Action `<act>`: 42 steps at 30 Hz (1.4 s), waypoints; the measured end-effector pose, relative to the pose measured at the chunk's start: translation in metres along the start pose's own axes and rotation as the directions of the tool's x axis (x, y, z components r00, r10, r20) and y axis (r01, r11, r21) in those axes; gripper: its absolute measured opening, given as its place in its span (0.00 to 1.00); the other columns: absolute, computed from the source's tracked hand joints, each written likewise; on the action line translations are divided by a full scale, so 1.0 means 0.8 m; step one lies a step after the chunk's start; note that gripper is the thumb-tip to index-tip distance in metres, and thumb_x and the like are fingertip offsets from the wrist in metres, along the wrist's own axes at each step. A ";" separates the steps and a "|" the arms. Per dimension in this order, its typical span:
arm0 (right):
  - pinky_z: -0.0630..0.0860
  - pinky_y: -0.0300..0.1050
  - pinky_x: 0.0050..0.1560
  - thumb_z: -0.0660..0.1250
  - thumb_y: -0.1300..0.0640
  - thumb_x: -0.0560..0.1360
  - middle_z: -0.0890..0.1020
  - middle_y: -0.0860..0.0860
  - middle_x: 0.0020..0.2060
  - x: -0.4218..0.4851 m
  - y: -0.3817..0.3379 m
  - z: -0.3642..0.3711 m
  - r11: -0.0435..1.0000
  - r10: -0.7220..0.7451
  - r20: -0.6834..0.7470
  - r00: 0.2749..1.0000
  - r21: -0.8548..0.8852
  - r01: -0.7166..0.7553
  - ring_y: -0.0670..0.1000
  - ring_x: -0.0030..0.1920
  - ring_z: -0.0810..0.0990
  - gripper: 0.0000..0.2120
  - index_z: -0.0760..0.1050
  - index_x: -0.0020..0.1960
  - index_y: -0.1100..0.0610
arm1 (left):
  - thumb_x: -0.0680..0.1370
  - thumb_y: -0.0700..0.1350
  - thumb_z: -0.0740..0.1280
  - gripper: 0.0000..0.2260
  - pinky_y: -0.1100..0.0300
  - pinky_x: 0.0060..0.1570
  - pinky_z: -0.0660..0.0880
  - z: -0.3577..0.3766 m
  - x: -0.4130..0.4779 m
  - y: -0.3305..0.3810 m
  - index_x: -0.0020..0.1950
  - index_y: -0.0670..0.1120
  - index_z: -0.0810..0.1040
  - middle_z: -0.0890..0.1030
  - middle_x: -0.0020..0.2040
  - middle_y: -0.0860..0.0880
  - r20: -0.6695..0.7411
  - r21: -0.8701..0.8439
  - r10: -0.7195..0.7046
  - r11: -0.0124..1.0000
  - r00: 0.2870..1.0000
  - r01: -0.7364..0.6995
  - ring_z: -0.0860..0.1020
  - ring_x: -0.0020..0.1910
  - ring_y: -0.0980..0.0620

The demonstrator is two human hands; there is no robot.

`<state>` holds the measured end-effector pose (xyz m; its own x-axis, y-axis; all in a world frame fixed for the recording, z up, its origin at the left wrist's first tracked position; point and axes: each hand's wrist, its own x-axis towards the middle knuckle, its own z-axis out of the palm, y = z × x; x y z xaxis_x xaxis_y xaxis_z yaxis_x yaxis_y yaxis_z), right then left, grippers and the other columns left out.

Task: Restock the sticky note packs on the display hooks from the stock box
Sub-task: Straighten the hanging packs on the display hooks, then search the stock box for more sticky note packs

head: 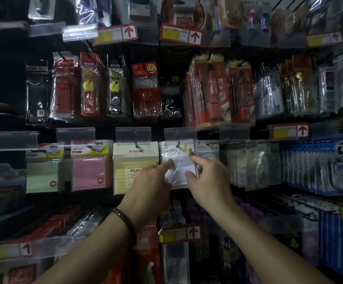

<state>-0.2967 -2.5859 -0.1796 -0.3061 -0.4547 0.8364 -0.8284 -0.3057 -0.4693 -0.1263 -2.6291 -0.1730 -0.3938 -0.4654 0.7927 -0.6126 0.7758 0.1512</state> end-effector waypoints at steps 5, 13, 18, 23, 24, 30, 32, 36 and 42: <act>0.72 0.37 0.41 0.71 0.45 0.80 0.73 0.46 0.59 -0.004 -0.005 0.000 0.972 0.022 0.095 0.995 -0.237 0.001 0.46 0.50 0.75 0.32 0.64 0.82 0.43 | 0.83 0.44 0.67 0.27 0.58 0.36 0.85 0.006 0.003 0.002 0.80 0.56 0.61 0.81 0.47 0.53 0.087 0.039 -0.056 0.998 0.995 0.053 0.83 0.38 0.56; 0.76 0.44 0.46 0.65 0.44 0.82 0.75 0.47 0.59 -0.025 -0.008 -0.013 0.973 0.014 0.142 0.990 -0.230 0.019 0.49 0.54 0.78 0.31 0.61 0.83 0.42 | 0.83 0.52 0.67 0.29 0.54 0.40 0.86 -0.003 -0.024 0.000 0.82 0.56 0.61 0.83 0.51 0.52 0.111 0.043 -0.079 0.996 0.991 0.075 0.84 0.43 0.54; 0.80 0.45 0.43 0.70 0.51 0.80 0.77 0.42 0.47 -0.084 0.015 -0.019 0.993 -0.107 0.030 0.994 -0.051 0.108 0.44 0.44 0.79 0.16 0.79 0.67 0.47 | 0.81 0.57 0.65 0.18 0.49 0.44 0.84 -0.014 -0.101 0.004 0.70 0.62 0.70 0.83 0.49 0.56 0.037 0.030 -0.017 0.999 0.999 0.016 0.84 0.46 0.53; 0.76 0.38 0.41 0.70 0.56 0.80 0.81 0.42 0.42 -0.185 0.045 -0.022 0.978 -0.203 0.007 0.979 0.046 0.202 0.41 0.42 0.79 0.02 0.82 0.51 0.51 | 0.82 0.55 0.64 0.04 0.61 0.35 0.75 0.006 -0.212 0.006 0.55 0.60 0.76 0.79 0.37 0.61 0.047 -0.032 0.054 0.998 0.997 -0.053 0.80 0.37 0.61; 0.76 0.37 0.41 0.70 0.56 0.81 0.82 0.42 0.42 -0.209 0.055 -0.018 0.979 -0.194 0.043 0.980 0.068 0.191 0.41 0.43 0.80 0.02 0.82 0.50 0.51 | 0.82 0.56 0.64 0.03 0.62 0.35 0.74 0.019 -0.237 0.000 0.53 0.60 0.76 0.79 0.38 0.61 0.091 -0.041 0.049 0.998 0.995 -0.046 0.79 0.38 0.61; 0.71 0.37 0.33 0.71 0.57 0.81 0.79 0.41 0.31 -0.396 0.155 0.024 0.985 0.088 0.417 0.905 0.098 -0.141 0.42 0.34 0.80 0.09 0.80 0.43 0.49 | 0.80 0.58 0.62 0.06 0.51 0.35 0.77 0.131 -0.427 -0.049 0.49 0.59 0.76 0.82 0.42 0.57 0.432 0.001 -0.134 0.989 0.892 0.148 0.83 0.42 0.52; 0.69 0.40 0.33 0.71 0.56 0.81 0.78 0.43 0.30 -0.467 0.200 0.043 0.956 0.237 0.514 0.824 0.028 -0.293 0.44 0.32 0.79 0.10 0.78 0.40 0.50 | 0.79 0.59 0.61 0.08 0.53 0.35 0.76 0.170 -0.488 -0.060 0.49 0.59 0.77 0.83 0.43 0.57 0.534 0.045 -0.203 0.976 0.821 0.212 0.83 0.43 0.50; 0.68 0.45 0.34 0.70 0.55 0.81 0.78 0.49 0.30 -0.593 0.280 0.075 0.847 0.490 0.618 0.615 -0.170 -0.503 0.49 0.31 0.78 0.15 0.75 0.35 0.52 | 0.78 0.60 0.58 0.13 0.53 0.41 0.80 0.246 -0.584 -0.081 0.51 0.59 0.81 0.85 0.46 0.58 0.707 0.108 -0.286 0.948 0.647 0.301 0.84 0.45 0.52; 0.81 0.47 0.51 0.73 0.55 0.77 0.87 0.49 0.44 -0.733 0.366 0.143 0.647 0.711 0.674 0.199 -0.516 -0.561 0.51 0.48 0.85 0.05 0.83 0.42 0.51 | 0.79 0.57 0.63 0.11 0.54 0.50 0.80 0.334 -0.662 -0.102 0.57 0.59 0.81 0.83 0.52 0.57 0.859 0.174 -0.328 0.909 0.393 0.378 0.83 0.54 0.52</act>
<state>-0.3057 -2.5045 -0.8401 -0.3338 -0.8719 -0.3582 -0.6061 0.4896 -0.6269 -0.0513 -2.5599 -0.7628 -0.5426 -0.8034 -0.2453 -0.8252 0.4552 0.3344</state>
